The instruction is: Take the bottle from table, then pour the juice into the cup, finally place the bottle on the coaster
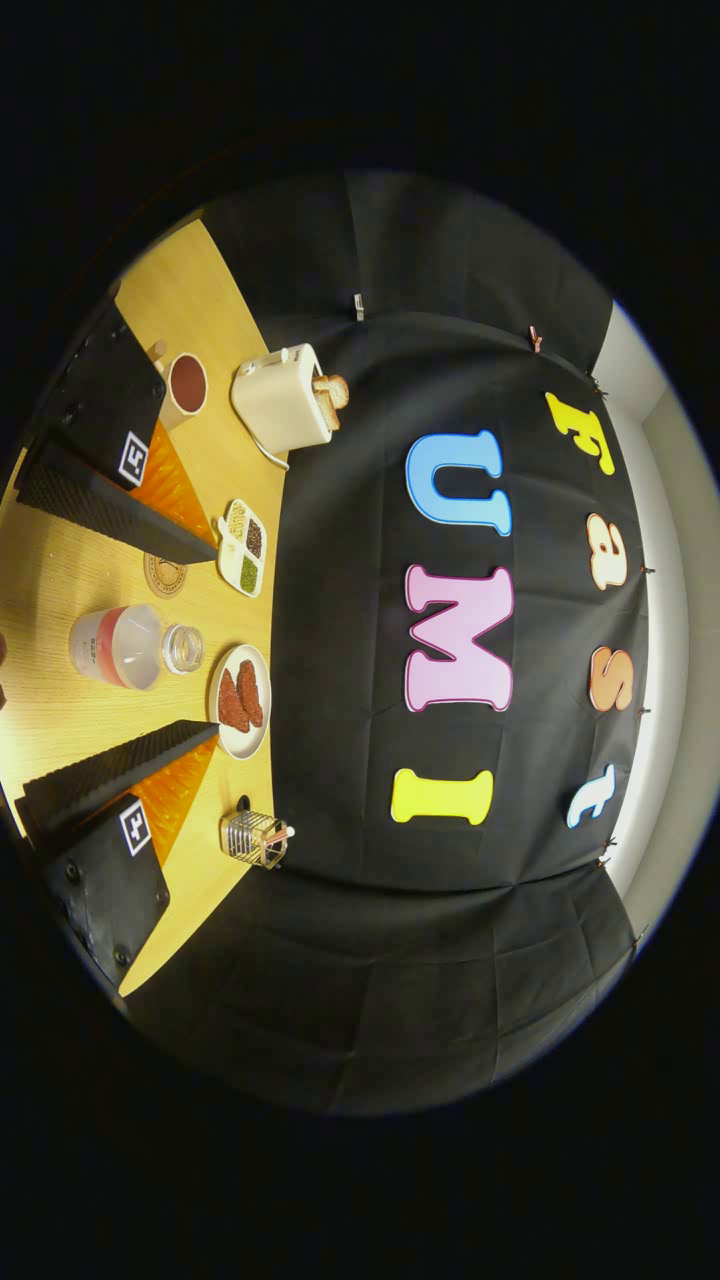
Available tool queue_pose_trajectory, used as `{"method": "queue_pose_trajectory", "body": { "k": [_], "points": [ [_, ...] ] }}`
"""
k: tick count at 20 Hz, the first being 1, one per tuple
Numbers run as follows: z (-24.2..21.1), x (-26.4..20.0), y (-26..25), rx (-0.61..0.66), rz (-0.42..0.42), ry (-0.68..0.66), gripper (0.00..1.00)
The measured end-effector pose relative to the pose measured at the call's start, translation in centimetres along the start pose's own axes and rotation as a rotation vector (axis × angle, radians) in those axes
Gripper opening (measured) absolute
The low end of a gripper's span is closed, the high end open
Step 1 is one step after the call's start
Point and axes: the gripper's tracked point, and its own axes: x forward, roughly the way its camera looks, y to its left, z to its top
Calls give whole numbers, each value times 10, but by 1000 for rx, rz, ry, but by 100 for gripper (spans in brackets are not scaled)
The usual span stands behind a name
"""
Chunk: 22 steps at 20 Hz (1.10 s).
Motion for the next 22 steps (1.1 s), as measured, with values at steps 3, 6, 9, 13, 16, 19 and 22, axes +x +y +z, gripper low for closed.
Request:
{"method": "queue_pose_trajectory", "body": {
  "k": [3,6,9,13,16,19,22],
  "points": [
    [-20,14,-2,-10,-4,25,97],
    [-29,24,-5,-25,-11,25,97],
    [-40,34,-5,-17,-8,31,97],
    [-57,42,0,-20,10,45,97],
    [-67,46,-1,-12,12,60,97],
    [-76,51,-1,9,7,74,97],
    [-82,54,-1,9,6,84,97]
  ]
}}
